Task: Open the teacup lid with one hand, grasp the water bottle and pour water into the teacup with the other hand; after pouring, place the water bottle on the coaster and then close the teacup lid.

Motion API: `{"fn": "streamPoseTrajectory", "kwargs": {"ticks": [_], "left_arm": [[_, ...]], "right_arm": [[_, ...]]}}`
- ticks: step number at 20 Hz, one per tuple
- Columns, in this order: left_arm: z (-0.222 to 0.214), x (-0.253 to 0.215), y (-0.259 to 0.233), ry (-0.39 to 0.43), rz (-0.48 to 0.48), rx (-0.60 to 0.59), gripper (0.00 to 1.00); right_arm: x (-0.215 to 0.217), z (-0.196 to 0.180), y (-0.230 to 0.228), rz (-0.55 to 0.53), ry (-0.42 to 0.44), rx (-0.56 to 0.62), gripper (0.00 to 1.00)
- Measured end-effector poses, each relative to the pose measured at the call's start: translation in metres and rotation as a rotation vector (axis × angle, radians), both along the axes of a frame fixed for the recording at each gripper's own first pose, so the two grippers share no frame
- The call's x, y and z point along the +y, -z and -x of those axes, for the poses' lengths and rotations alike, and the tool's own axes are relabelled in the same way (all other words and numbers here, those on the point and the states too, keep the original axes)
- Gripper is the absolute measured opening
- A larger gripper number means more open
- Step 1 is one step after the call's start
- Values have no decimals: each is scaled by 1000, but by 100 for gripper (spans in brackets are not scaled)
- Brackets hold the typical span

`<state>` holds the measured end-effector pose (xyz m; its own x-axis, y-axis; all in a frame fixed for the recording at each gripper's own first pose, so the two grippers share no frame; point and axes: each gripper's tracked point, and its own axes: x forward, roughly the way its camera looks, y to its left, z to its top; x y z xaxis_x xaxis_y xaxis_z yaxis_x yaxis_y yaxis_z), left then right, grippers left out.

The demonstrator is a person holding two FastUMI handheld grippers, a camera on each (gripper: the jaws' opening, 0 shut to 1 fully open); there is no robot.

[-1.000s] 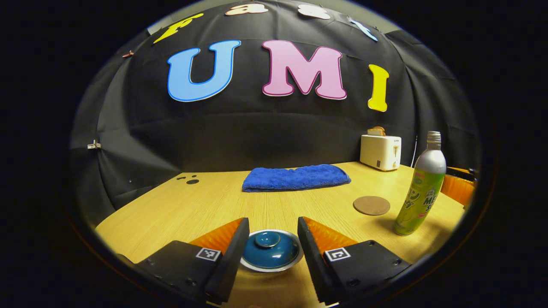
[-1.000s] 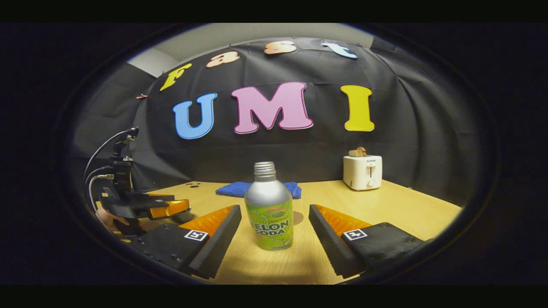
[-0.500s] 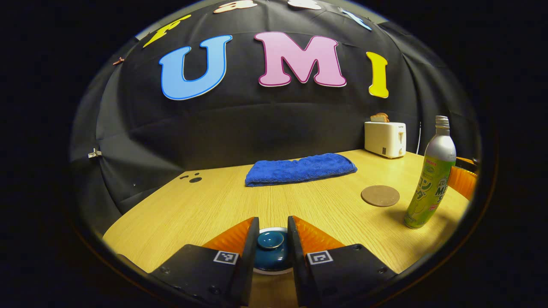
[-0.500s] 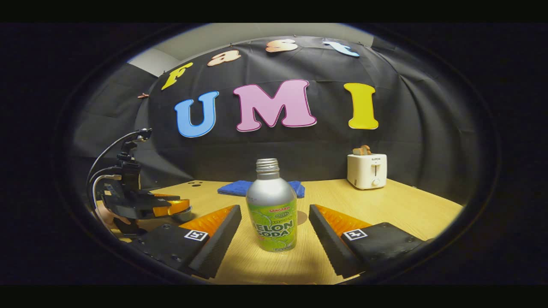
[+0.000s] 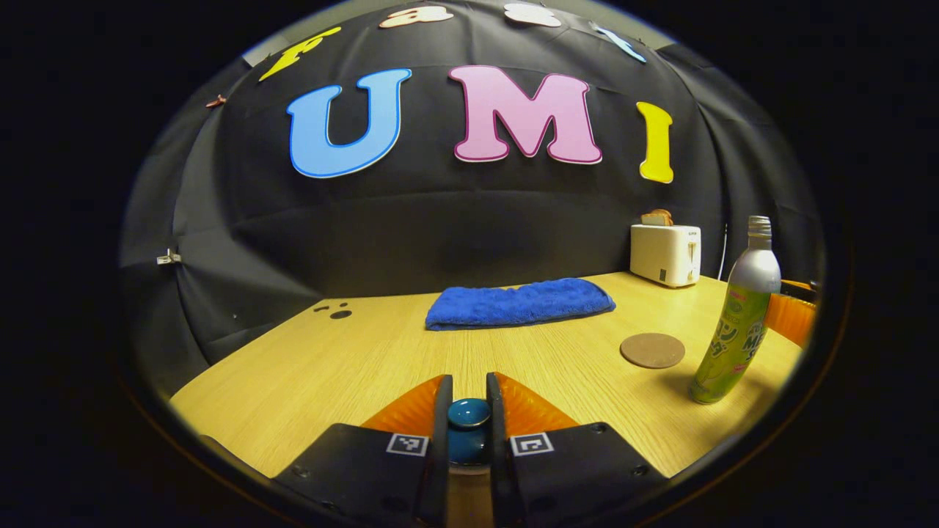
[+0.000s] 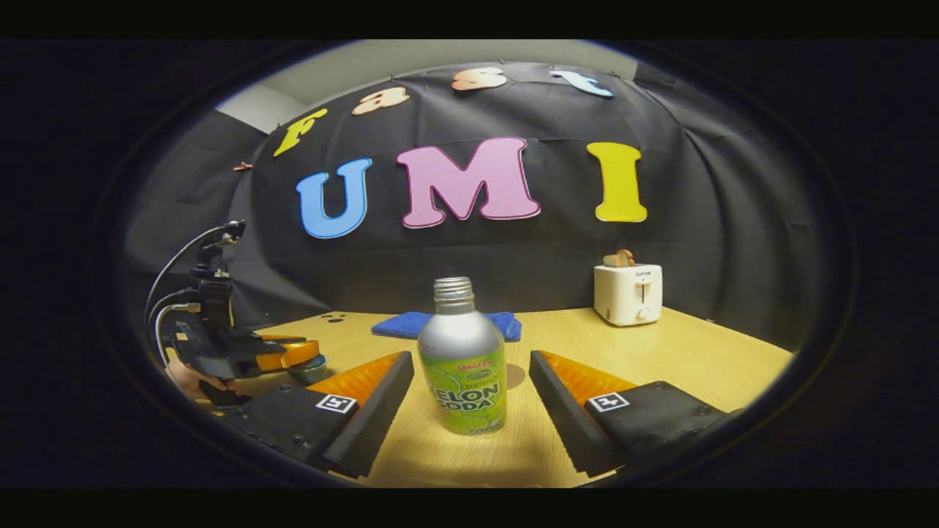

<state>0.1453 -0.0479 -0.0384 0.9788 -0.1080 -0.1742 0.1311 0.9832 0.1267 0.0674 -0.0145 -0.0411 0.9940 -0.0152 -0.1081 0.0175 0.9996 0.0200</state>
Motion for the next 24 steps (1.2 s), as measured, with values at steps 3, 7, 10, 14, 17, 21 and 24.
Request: {"fn": "streamPoseTrajectory", "kwargs": {"ticks": [3,7,10,14,17,21,24], "left_arm": [[3,0,-20,-4,-9,-59,27],[13,13,-41,-37,-28,-127,26],[25,18,-49,-41,2,-141,26],[40,29,-57,-52,17,-157,26],[48,39,-61,-63,34,-167,26],[56,55,-61,-84,62,-168,26],[61,64,-56,-95,84,-155,26]], "right_arm": [[2,-1,-2,17,-1,-1,98],[3,-10,-1,26,7,5,98],[5,-24,3,-1,7,16,98],[8,-45,10,18,10,33,98],[7,-57,19,38,14,50,98],[4,-68,23,70,27,64,98],[-2,-71,27,76,47,67,90]]}}
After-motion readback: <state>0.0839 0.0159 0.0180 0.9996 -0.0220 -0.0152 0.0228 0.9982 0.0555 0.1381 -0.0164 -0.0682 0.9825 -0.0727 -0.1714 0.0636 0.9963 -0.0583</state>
